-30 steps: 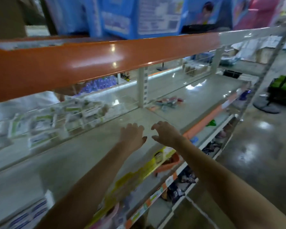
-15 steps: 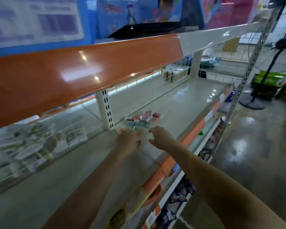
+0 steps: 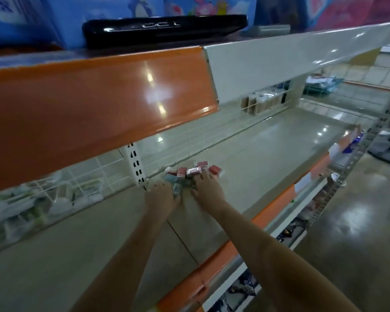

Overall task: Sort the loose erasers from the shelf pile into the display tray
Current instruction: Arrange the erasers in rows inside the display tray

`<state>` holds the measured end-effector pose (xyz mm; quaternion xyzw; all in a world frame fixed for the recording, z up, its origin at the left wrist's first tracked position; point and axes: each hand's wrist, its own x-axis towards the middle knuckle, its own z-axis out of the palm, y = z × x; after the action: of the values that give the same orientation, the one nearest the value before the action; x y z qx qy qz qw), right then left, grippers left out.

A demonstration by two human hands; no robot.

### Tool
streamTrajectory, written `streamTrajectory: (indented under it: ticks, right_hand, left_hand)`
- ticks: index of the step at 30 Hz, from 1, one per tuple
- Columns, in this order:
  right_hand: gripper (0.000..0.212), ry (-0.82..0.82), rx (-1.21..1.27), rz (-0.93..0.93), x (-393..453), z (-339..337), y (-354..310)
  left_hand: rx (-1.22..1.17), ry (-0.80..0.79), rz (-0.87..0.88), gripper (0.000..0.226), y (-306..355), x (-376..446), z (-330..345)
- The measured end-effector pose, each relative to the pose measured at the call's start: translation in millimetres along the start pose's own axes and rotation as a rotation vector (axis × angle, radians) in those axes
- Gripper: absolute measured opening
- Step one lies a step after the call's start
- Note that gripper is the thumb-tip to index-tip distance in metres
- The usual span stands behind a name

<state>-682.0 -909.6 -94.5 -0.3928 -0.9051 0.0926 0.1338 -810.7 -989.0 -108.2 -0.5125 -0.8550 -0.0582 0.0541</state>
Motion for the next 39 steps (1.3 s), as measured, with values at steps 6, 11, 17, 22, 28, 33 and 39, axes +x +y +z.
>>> streamTrajectory:
  ticks: [6, 11, 17, 22, 28, 33, 39]
  right_hand:
    - [0.039, 0.004, 0.075, -0.078, 3.2, -1.5, 14.3]
    - [0.046, -0.028, 0.053, -0.142, -0.3, -4.4, 20.7]
    - [0.048, -0.075, 0.127, -0.194, -5.0, -11.6, 31.4]
    - [0.029, -0.103, 0.275, -0.202, -16.5, -13.6, 32.8]
    - [0.019, -0.089, 0.394, -0.309, -41.0, -19.4, 13.4]
    - [0.032, -0.113, 0.49, -0.451, -70.8, -28.6, -35.3]
    - [0.035, -0.217, 0.614, -0.602, -116.2, -29.5, -113.9]
  left_hand:
    - [-0.025, -0.006, -0.116, 0.04, 15.9, -1.5, -3.2]
    - [-0.118, 0.038, -0.178, 0.037, 22.2, -11.9, 3.7]
    - [-0.209, 0.052, -0.231, 0.035, 28.1, -33.7, -2.5]
    - [-0.282, 0.116, -0.308, 0.035, 31.1, -61.0, -15.6]
    - [-0.322, 0.202, -0.354, 0.034, 19.4, -109.6, -31.3]
    - [-0.319, 0.238, -0.459, 0.034, -2.0, -160.0, -55.2]
    - [-0.286, 0.316, -0.54, 0.035, -47.6, -238.7, -90.2]
